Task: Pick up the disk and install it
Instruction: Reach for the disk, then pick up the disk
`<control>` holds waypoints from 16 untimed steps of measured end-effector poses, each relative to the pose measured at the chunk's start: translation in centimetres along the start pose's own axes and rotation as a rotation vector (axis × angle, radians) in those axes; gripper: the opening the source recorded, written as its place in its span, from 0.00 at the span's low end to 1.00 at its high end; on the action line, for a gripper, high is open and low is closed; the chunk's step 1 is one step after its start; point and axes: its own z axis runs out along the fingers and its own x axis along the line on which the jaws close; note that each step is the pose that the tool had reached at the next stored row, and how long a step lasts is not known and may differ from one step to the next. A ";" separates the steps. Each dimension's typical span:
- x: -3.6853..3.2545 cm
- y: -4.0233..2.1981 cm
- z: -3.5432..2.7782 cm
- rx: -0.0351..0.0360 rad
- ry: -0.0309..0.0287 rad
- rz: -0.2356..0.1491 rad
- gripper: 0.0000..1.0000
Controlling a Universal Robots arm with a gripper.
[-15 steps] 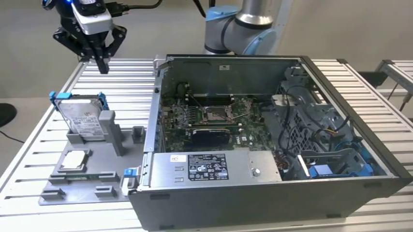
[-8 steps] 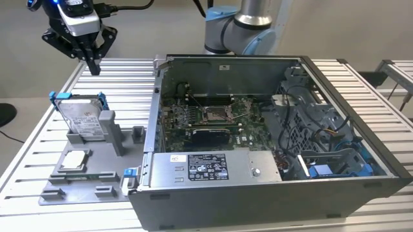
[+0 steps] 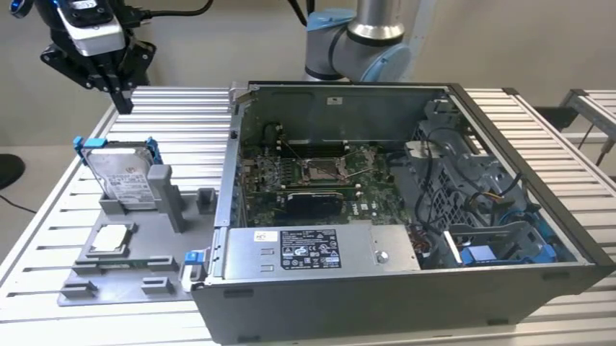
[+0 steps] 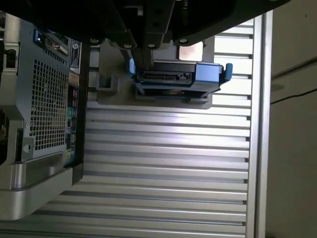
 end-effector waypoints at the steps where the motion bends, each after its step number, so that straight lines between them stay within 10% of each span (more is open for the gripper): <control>1: 0.25 0.01 0.01 -0.0001 0.0000 0.000 0.00; 16: 4.40 0.07 0.03 -0.0001 0.0000 -0.001 0.00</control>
